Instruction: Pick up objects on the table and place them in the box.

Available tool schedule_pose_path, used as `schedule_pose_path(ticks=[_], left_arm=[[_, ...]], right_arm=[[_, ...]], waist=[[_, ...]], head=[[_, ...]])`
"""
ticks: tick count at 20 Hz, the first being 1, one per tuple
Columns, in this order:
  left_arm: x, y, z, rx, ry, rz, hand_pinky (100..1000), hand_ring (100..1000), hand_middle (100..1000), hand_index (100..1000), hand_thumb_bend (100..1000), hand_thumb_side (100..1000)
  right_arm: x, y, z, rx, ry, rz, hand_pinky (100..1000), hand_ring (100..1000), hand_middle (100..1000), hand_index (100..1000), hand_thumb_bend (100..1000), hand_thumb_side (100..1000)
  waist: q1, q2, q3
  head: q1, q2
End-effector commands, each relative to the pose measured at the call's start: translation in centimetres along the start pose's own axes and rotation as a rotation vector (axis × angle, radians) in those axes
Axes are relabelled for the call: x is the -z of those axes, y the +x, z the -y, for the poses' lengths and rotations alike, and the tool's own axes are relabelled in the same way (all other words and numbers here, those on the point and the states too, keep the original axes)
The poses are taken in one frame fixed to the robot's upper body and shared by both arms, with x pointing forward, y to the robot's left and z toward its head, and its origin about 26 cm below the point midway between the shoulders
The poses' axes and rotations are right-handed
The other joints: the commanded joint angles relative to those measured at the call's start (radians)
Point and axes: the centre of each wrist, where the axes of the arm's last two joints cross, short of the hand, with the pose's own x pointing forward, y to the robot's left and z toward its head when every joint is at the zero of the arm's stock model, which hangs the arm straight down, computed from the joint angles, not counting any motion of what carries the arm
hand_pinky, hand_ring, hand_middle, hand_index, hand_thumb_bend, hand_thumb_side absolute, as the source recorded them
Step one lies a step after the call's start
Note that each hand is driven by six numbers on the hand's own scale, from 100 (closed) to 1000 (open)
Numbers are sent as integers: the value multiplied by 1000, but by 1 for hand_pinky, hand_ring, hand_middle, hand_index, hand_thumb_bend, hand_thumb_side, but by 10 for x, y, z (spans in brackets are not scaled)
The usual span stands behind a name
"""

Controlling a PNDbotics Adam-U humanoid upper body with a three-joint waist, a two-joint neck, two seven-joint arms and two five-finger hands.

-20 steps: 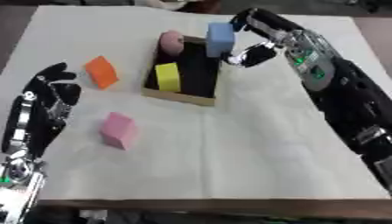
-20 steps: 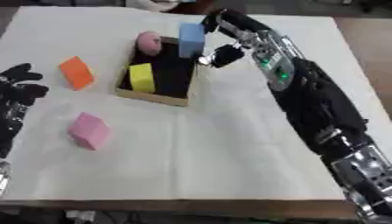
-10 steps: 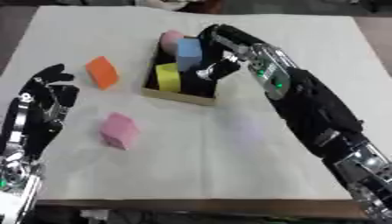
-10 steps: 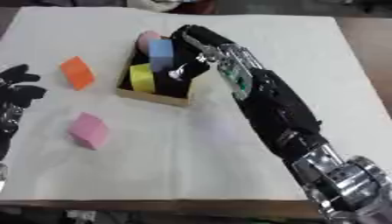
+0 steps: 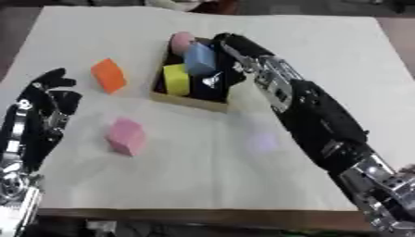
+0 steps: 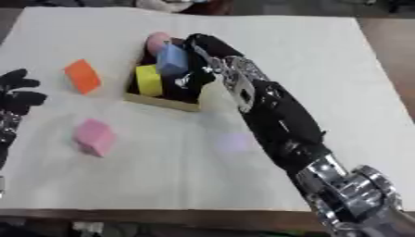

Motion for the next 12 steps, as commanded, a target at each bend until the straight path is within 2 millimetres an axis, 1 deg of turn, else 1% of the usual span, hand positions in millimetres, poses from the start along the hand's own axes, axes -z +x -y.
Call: schedule_pose_path(ticks=[1,6,7,9,12], left_arm=[[5,8,-1,-2,-2,32,707,638,681,854,612,693],[4,7,-2,0,1,31,707,637,680,854,612,693],[4,7,-2,0,2,31,707,637,680,854,613,693],[4,7,-2,1,4,29,707,637,680,855,612,693],[4,6,-3,4,7,27,707,637,680,854,612,693]], right_arm=[[3,1,17,-46,-37,-5,820,840,810,930,422,437],[2,-1,20,-79,-43,-26,841,860,841,968,455,454],[2,-1,22,-85,-45,-26,844,863,845,971,485,453],[2,-2,26,-95,-49,-19,849,867,854,978,509,462],[1,-1,33,-109,-52,6,856,872,863,983,527,473]], waist=[[16,-19,2],[13,-20,-1],[13,-20,-3],[11,-21,-6],[9,-21,-11]], head=[[-3,5],[-1,5],[1,5],[4,5],[9,5]])
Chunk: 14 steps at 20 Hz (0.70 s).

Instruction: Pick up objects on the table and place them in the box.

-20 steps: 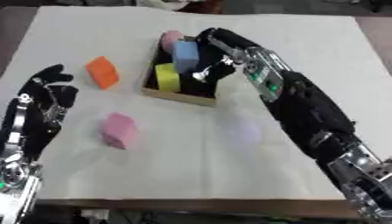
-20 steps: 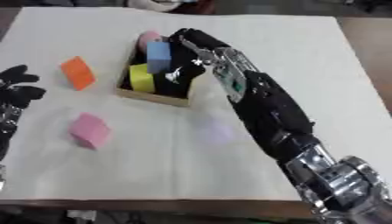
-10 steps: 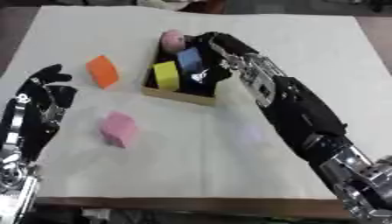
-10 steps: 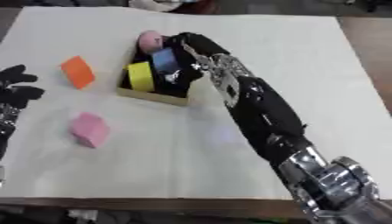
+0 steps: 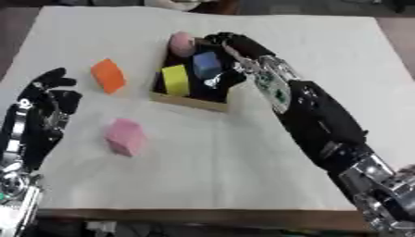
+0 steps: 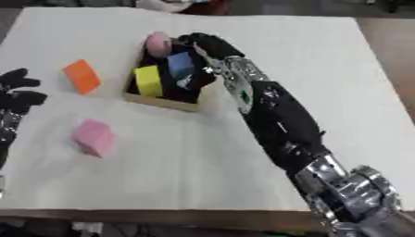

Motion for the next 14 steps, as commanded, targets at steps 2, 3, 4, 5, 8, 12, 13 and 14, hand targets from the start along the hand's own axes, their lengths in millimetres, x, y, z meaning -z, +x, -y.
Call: schedule_pose_path(ticks=[2,3,4,5,8,12,13,14], left_arm=[[3,6,-4,6,10,26,707,637,680,854,613,693],[3,6,-4,7,12,26,707,636,680,854,613,692],[3,5,-4,8,13,25,707,636,680,854,613,692],[3,5,-5,11,16,23,707,636,679,854,614,692],[1,4,-9,23,28,19,707,636,679,854,617,691],[2,5,-14,56,34,19,707,635,679,853,620,689],[2,5,-17,69,34,20,707,636,680,853,623,687],[2,6,-19,82,33,21,708,636,680,853,625,686]], right_arm=[[0,0,32,-43,-54,44,861,877,875,984,534,484],[-1,0,36,-41,-65,57,861,877,876,985,532,490],[-3,0,41,-38,-74,70,861,877,876,985,532,490],[-5,0,46,-35,-86,84,858,876,877,983,524,492],[-17,-1,69,-12,-147,146,852,871,872,976,511,497],[-43,-2,98,53,-230,228,843,863,859,967,492,505],[-51,-2,104,64,-246,242,840,860,853,961,484,508],[-59,-2,109,76,-259,253,838,858,851,960,482,508]], waist=[[8,-22,-6],[8,-22,-8],[8,-22,-10],[7,-23,-13],[4,-24,-27],[-2,-23,-49],[-3,-22,-55],[-4,-22,-59]], head=[[10,5],[12,5],[15,5],[18,5],[32,5],[50,5],[55,5],[58,5]])
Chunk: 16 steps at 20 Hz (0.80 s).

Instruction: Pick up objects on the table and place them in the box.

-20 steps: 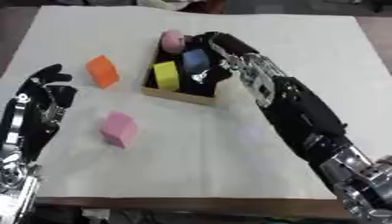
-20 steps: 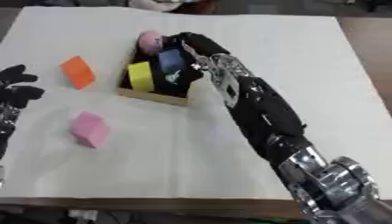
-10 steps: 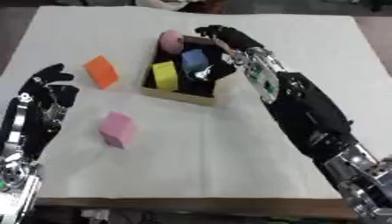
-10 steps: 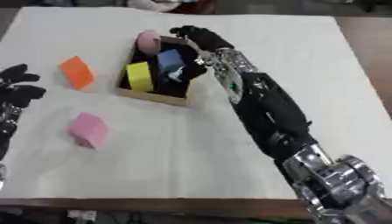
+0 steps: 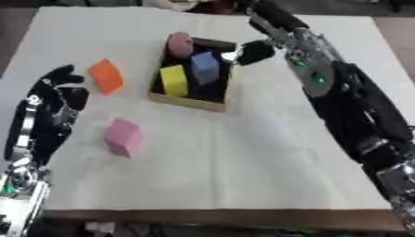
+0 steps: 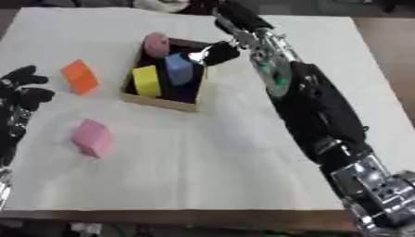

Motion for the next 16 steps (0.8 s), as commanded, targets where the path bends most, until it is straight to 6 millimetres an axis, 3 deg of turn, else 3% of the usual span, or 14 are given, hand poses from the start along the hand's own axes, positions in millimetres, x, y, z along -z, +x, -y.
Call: schedule_pose_path(ticks=[1,8,16], left_arm=[[5,8,-15,63,6,31,708,636,681,854,627,685],[10,19,-39,237,-91,50,719,648,689,858,650,658],[14,42,-71,577,-417,65,759,712,738,879,697,511]], right_arm=[[-17,9,41,3,-75,63,836,854,846,956,478,509],[-63,15,61,29,-96,72,837,853,837,953,468,513],[-98,9,64,49,-114,20,837,853,832,952,470,512]], waist=[[-4,-21,-7],[-4,-15,-33],[8,-18,-49]], head=[[15,5],[37,5],[49,5]])
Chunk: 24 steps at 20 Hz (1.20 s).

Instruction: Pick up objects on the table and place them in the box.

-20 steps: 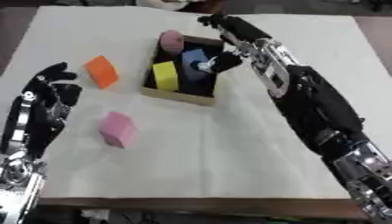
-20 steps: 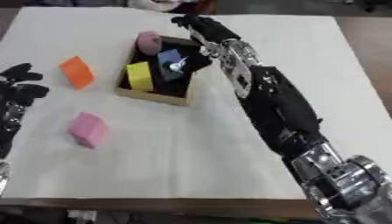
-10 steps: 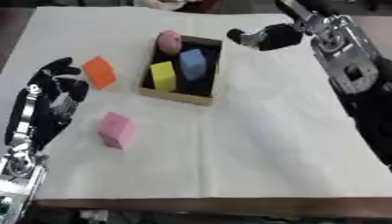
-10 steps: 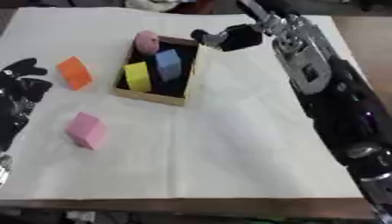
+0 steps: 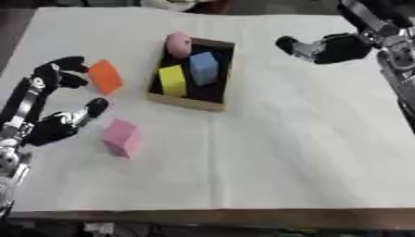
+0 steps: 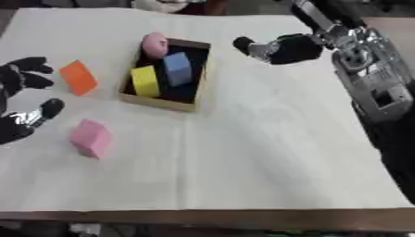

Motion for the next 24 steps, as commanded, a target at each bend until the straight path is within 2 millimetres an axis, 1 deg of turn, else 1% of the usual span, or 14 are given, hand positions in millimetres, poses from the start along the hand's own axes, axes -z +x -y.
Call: schedule_pose_path(ticks=[1,4,5,7,13,17,18,22,24], left_arm=[[0,10,-23,153,-127,36,767,726,747,884,704,485],[1,15,-33,264,-264,46,777,743,757,887,704,449],[2,15,-34,290,-297,47,779,748,758,884,702,430],[3,15,-36,326,-366,47,778,749,755,874,700,419],[8,8,-29,341,-517,47,779,751,741,857,672,383],[14,4,-25,367,-584,49,782,760,751,859,646,361],[15,3,-24,374,-597,48,780,760,751,859,621,360],[23,0,-22,404,-609,43,778,760,748,855,581,348],[27,-1,-19,416,-612,45,777,759,745,850,546,343]], right_arm=[[-8,2,20,-29,-36,1,837,853,832,952,471,511],[-17,-1,19,-22,-42,-20,836,853,831,952,472,511],[-19,-1,19,-19,-44,-25,836,852,830,952,473,511],[-23,-3,18,-12,-48,-34,836,852,830,952,473,511],[-31,-6,14,18,-59,-55,834,852,829,951,476,511],[-35,-7,11,33,-60,-64,834,852,827,951,477,511],[-36,-7,10,37,-60,-65,833,851,827,951,477,510],[-39,-9,5,53,-59,-75,833,851,826,950,476,510],[-40,-10,3,61,-57,-78,833,851,826,950,478,509]], waist=[[9,-19,-3],[14,-22,-9],[15,-23,-11],[17,-25,-15],[20,-28,-27],[22,-29,-32],[22,-29,-34],[24,-28,-40],[24,-28,-43]], head=[[8,5],[11,5],[13,5],[15,5],[17,5],[22,5],[23,5],[23,5],[24,5]])
